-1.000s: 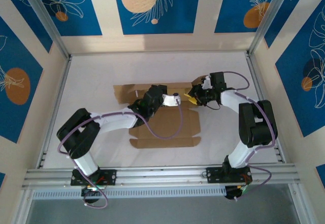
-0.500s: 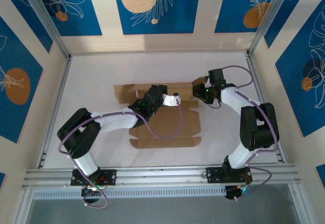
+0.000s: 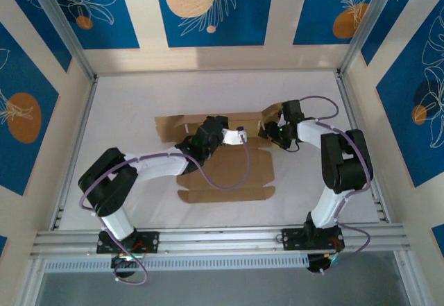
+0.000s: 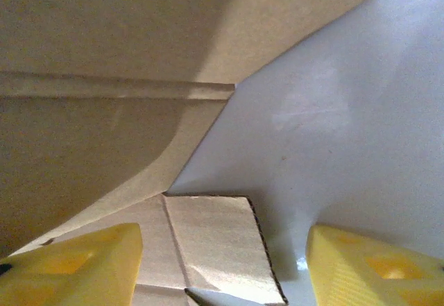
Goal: Fold the paper box
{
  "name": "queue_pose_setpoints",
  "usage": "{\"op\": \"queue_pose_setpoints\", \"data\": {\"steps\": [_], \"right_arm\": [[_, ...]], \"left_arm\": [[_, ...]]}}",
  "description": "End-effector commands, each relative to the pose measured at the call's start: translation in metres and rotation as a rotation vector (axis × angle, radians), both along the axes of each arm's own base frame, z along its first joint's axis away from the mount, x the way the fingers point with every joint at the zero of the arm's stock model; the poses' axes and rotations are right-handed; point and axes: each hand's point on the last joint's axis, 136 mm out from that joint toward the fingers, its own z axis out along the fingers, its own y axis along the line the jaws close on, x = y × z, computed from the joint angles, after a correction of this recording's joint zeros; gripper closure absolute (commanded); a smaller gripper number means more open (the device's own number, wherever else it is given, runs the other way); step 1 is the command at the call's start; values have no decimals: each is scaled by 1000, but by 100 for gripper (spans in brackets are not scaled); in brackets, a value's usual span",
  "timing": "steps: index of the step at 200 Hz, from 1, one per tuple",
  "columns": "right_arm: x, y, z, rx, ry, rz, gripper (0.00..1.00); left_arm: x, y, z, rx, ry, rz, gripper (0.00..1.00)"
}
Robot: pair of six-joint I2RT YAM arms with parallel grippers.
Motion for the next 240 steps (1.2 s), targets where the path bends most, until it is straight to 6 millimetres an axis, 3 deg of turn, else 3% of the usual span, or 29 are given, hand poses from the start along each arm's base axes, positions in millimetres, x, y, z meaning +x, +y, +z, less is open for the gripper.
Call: {"op": "queue_pose_setpoints", "data": {"steps": [1,103,181,240], "right_arm": [[-7,26,1,118,5,71,37],[-8,49,52,423,-21,71,42],[-19,70,33,428,63,113,44],[-20,58,-8,150,145,64,54]], "left_arm": [[0,-12,-1,-25,16,-3,100],[1,-13,-1,-28,11,10,100],[2,-12,-1,-26,8,15,100],[1,-12,-3,-23,12,12,100]]}}
